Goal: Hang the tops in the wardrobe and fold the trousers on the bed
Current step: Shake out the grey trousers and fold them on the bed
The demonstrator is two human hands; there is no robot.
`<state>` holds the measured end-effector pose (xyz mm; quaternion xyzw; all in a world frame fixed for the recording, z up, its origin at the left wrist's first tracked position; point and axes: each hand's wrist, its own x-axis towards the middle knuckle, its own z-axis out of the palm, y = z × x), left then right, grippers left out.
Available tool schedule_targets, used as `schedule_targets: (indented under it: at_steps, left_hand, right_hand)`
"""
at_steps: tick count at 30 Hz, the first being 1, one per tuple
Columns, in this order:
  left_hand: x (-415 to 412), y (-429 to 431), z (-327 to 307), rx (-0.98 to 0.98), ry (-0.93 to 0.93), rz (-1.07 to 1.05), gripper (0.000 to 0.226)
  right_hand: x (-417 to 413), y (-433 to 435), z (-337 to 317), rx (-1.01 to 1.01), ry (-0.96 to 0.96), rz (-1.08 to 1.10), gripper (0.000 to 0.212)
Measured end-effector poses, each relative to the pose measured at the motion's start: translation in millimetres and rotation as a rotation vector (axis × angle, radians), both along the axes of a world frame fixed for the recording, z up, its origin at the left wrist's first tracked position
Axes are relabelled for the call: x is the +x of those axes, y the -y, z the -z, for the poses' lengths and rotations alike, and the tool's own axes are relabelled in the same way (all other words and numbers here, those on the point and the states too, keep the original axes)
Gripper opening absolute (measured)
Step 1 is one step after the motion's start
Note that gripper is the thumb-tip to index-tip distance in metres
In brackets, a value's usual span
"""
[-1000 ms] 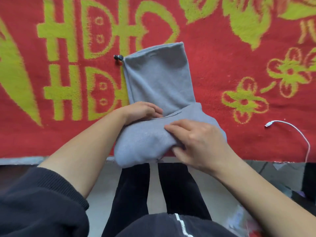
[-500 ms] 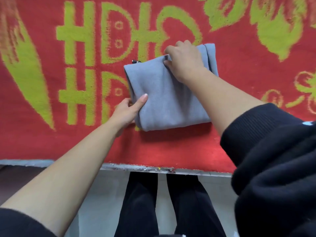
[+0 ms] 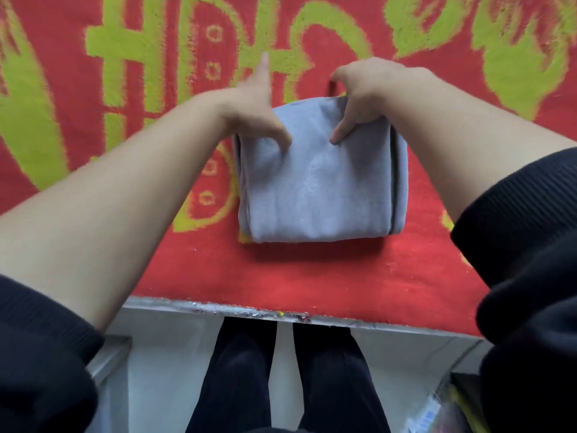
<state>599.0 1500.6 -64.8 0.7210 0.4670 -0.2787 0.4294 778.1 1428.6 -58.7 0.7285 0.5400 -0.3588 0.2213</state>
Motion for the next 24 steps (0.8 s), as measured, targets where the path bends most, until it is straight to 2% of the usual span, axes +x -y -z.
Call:
schedule_targets:
  at_steps: [2,3,5,8,11,14,16,17,21,24]
  left_hand:
    - [9.3,2.1,1.8,-0.085,-0.079,0.062,0.143]
    - [13.5,6.3,2.3,-0.037,-0.134,0.13,0.137]
    - [19.2,17.7,7.0,0.116,-0.192,0.2,0.109]
    - [26.5,40.1,8.2,0.304,-0.271,0.223,0.067]
    - [17.1,65.8,6.0,0.488,-0.233,0.236,0.048]
    - [-13.3,96.5,11.9,0.721,-0.067,0.179,0.04]
    - [-35.8,119.9,15.4,0.821,0.02,0.139,0.042]
    - [-45.9,130.1,16.0,0.833,0.048,0.125,0.044]
    - [-79.0,153.6,-0.8,0.784,0.082,0.174,0.058]
    - [-101.8,158.1,-30.2,0.725,0.075,0.25,0.056]
  right_hand:
    - [-0.1,1.7,2.7,0.006,0.018,0.005,0.1]
    - [-0.4,3.4,3.8,0.019,0.029,-0.005,0.094]
    - [-4.9,9.3,2.4,0.071,0.071,-0.048,0.084]
    - [-10.6,24.9,-0.1,0.202,0.162,-0.135,0.083]
    - [-15.1,40.8,-4.0,0.225,0.077,-0.135,0.07]
    - [-26.6,52.1,-9.2,0.231,0.029,-0.047,0.058]
    - [-42.1,62.6,-13.0,0.299,0.089,-0.067,0.064]
    - [-51.4,69.3,-15.3,0.313,0.134,-0.097,0.065]
    - [-87.1,104.8,-33.8,0.333,0.261,-0.191,0.036]
    - [-116.5,137.7,-59.1,0.388,0.31,-0.184,0.041]
